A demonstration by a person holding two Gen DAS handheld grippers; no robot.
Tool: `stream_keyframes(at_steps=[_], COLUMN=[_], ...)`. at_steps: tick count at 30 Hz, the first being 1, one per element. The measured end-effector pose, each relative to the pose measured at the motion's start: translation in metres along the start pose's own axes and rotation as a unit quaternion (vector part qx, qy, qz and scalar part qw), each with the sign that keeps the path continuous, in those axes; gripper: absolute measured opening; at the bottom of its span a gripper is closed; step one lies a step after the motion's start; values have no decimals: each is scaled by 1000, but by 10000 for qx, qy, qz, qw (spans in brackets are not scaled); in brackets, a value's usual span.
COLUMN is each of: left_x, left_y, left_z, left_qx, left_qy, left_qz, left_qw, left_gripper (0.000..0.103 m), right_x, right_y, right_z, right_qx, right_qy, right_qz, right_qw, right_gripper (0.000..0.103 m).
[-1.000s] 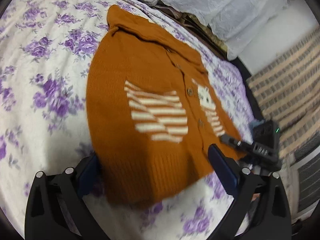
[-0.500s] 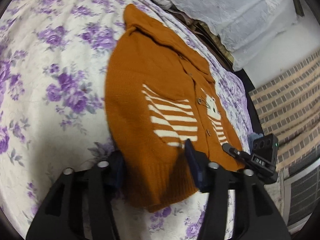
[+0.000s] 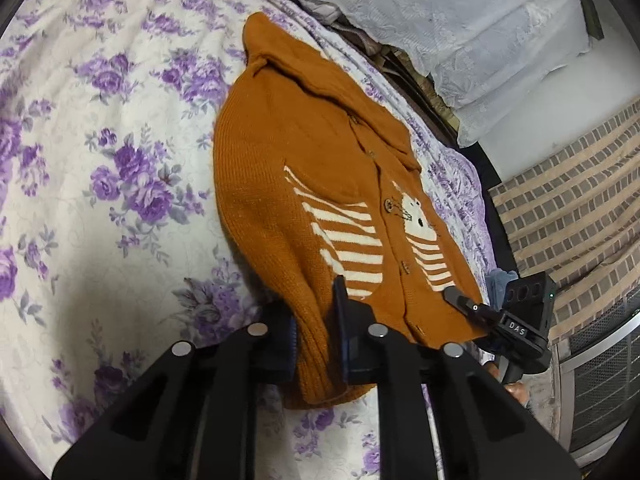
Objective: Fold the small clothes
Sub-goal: 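Grasp the cardigan hem with the left tool while the right tool grasps the hem too, then lift the hem with both tools and fold it up toward the collar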
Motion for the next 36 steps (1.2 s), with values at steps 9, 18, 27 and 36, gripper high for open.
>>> stream_keyframes(at_steps=[9,18,27,36], left_x=[-21,-16,-1,-28], left_y=[17,27,26,28], left_z=[0,17,-11,-18], left_qx=[-32,-463,200,349], left_qy=[139,-16,-121,132], left_qz=[-161,49,90,-266], left_qw=[9998,9989,9997,9989], left_gripper=[10,21,47,9], right_x=[-18,-18,-9,-26], right_y=[9,23,25,30], right_z=[7,-4,-4,18], right_qx=[-32,180,160,-179], right_qy=[-256,-253,-113,-373], right_qz=[-116,152,223,4], right_qw=[9996,9994,9996,9991], right_gripper=[5,9,21,5])
Point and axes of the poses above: each gripper's, at about its wrist camera, not at the fingertips, and x roughly the way its jaws point, z to its left, y to its underside, the point moved 3 cm from there along x, roughly the way its jaws point, and after that the axes turned 4 degrees about -y, right-handed, at the moved point
